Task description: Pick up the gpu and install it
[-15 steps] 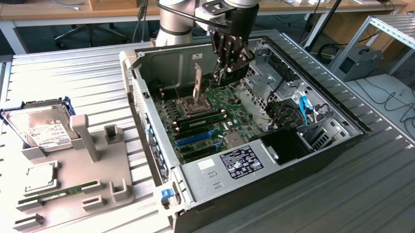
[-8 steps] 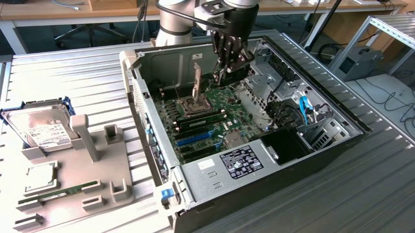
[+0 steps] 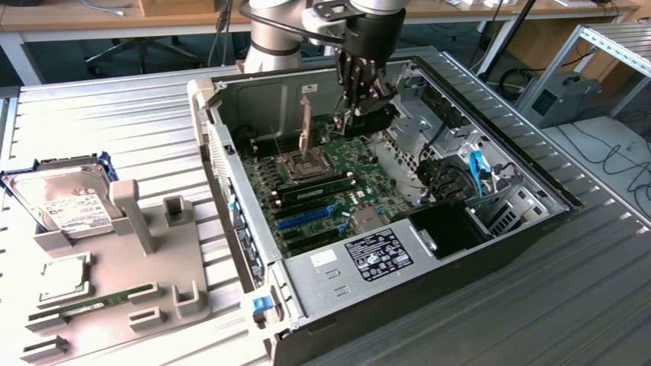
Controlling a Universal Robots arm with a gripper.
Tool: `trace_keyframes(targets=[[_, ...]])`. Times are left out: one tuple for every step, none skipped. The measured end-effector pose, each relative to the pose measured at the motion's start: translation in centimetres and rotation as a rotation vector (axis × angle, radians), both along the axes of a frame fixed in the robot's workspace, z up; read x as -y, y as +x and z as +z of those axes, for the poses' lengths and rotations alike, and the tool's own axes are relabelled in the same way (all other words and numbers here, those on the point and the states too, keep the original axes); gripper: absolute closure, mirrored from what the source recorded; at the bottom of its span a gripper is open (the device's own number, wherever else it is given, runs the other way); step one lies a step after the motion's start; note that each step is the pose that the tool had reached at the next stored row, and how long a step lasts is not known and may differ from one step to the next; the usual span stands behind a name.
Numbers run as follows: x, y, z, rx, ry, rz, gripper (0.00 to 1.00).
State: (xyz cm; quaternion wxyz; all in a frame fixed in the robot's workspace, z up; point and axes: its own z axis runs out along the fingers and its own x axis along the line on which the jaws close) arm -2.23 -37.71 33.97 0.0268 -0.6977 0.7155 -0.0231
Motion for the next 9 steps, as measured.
trace_keyframes(targets=[[0.00, 0.00, -0.03, 0.0000, 0.0001, -0.018, 0.74], [0.00, 0.00, -0.05, 0.0000, 0.0000, -0.032, 0.74], [0.00, 0.00, -0.05, -0.0001, -0.0001, -0.042, 0.74], [0.00, 0.00, -0.05, -0.0001, -0.0001, -0.045, 0.74], [0.00, 0.00, -0.05, -0.0001, -0.0001, -0.046, 0.74], [0.00, 0.00, -0.06, 0.0000, 0.0000, -0.046, 0.74], [0.00, 0.00, -0.06, -0.0016, 0.0000, -0.047, 0.74], [-0.01, 0.00, -0.09, -0.0097, -0.0001, -0.047, 0.74], [-0.01, 0.00, -0.11, -0.0228, -0.0006, -0.046, 0.74]])
